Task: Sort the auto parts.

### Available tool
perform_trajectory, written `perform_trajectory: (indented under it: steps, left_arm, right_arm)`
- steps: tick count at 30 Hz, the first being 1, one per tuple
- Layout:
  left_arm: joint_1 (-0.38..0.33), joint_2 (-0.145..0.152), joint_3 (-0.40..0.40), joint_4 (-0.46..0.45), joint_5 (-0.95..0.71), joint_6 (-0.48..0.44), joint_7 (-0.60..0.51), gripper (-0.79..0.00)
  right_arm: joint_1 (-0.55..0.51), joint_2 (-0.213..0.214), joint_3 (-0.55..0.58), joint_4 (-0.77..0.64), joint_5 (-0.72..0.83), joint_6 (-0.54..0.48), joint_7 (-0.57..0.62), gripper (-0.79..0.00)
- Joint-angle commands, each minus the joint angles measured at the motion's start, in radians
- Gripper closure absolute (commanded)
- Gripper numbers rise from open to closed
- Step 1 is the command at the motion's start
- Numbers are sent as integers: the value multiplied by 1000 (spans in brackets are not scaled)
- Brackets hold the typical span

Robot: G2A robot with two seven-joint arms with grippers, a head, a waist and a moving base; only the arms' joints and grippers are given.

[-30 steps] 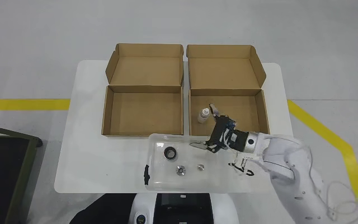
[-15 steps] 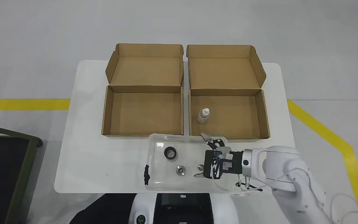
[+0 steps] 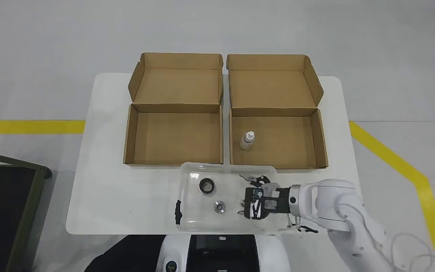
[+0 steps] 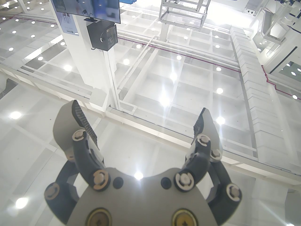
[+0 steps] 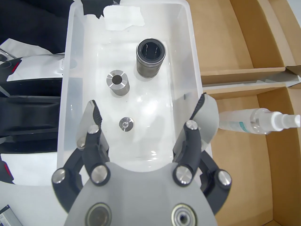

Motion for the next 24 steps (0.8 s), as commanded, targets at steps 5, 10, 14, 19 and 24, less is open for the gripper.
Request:
perform_trajectory:
  steps: [5,10,14,19,24]
  left_arm:
    - [0,0,0,0,0,0,0,-785]
    - [0,0,0,0,0,0,0,-785]
    - [0,0,0,0,0,0,0,-785]
    - [0,0,0,0,0,0,0,-785]
    - [0,0,0,0,0,0,0,-785]
  right_arm:
    - [-7,7,-18,24,-26,0,12,-576]
    - [-9,13,-34,39,-35,-4,32,-526]
    - [-5,16,-53,49,-43,1,43,-468]
    - [11,18,-86,67,-65,11,73,-453]
    - [30,18,-123,87,-78,19,106,-428]
